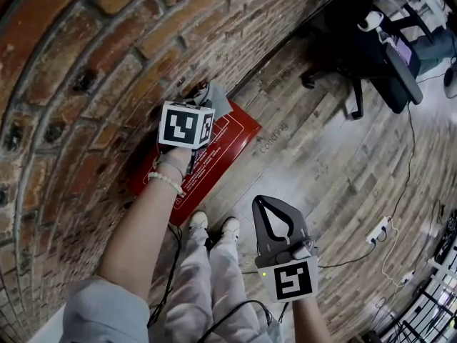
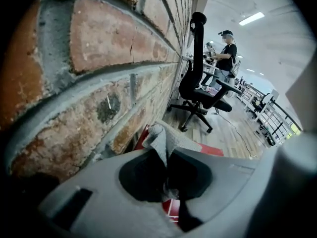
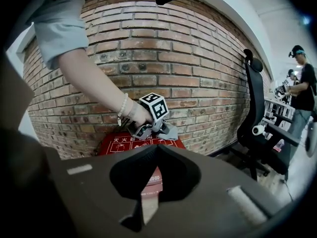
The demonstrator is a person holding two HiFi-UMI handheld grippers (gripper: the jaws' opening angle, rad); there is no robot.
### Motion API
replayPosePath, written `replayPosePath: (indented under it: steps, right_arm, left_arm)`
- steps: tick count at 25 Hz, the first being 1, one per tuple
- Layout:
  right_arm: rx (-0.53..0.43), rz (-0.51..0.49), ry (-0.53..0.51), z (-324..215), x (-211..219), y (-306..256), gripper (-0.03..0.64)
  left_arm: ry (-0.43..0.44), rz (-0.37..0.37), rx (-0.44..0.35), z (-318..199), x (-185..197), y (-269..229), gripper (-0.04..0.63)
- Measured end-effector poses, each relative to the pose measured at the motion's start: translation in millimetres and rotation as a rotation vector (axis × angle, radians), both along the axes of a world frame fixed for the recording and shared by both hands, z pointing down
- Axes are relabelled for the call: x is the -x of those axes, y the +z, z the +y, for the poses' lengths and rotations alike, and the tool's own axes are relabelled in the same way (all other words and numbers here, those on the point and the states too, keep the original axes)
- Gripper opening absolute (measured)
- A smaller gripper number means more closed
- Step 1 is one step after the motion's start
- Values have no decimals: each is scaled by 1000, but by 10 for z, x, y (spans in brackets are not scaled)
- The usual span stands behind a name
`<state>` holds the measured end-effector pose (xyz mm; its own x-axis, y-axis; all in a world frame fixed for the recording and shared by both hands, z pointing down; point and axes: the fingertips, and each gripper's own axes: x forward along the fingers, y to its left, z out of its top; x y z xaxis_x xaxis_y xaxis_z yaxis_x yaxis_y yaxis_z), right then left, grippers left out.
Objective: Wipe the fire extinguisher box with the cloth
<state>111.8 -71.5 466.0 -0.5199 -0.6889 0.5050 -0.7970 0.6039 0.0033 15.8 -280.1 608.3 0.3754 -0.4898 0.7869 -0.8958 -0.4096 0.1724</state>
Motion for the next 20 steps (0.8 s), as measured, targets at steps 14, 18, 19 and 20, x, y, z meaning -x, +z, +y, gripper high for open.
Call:
replayPosePath:
  steps: [14, 18, 19, 20]
  right_arm:
    - [16, -29, 30, -23, 181, 24, 6]
    - [11, -36, 32, -38, 239, 3, 6]
    - [10, -35, 31, -39, 257, -1, 6]
    - [9, -35, 29, -37, 280, -5, 6]
  left_arm:
    - [14, 0, 5, 29, 52, 6, 12]
    - [0, 1, 24, 104, 111, 6, 12]
    - [-2, 1, 28, 124, 127, 6, 12]
    - [-2, 1, 30, 142, 146, 6, 12]
